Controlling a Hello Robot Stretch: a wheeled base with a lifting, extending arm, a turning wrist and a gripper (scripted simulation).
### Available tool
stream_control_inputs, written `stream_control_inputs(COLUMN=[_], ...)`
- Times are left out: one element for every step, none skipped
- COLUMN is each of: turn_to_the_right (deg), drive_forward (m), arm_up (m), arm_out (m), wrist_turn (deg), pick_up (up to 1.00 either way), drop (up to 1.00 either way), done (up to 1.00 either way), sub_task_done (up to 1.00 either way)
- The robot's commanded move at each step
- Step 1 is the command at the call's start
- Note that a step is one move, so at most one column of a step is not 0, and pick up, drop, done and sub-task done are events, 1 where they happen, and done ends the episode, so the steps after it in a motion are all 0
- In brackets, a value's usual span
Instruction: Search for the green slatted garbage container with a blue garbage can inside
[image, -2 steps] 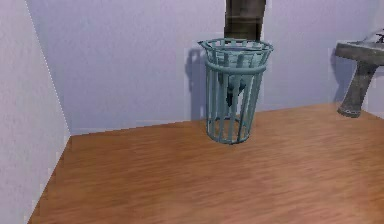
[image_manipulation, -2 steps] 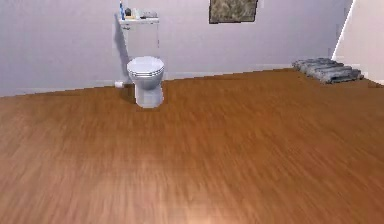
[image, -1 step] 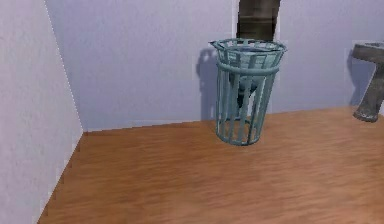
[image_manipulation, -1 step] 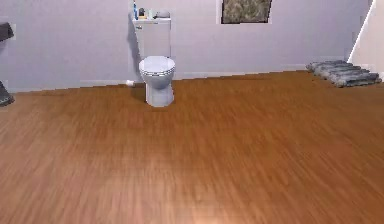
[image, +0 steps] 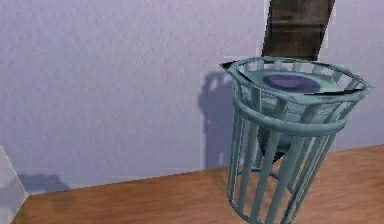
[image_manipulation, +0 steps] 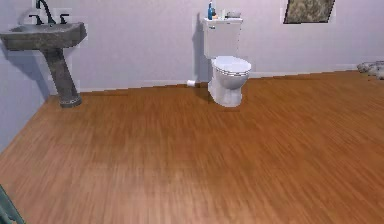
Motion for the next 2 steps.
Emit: stream_control_inputs(turn_to_the_right=[-9.0, 0.0], drive_forward=[0.0, 0.1], arm_up=[0.0, 0.0], arm_out=[0.0, 0.0], wrist_turn=[0.0, 0.0], pick_up=[0.0, 0.0], drop=[0.0, 0.0], done=[0.0, 0.0], sub_task_done=[0.0, 0.0])
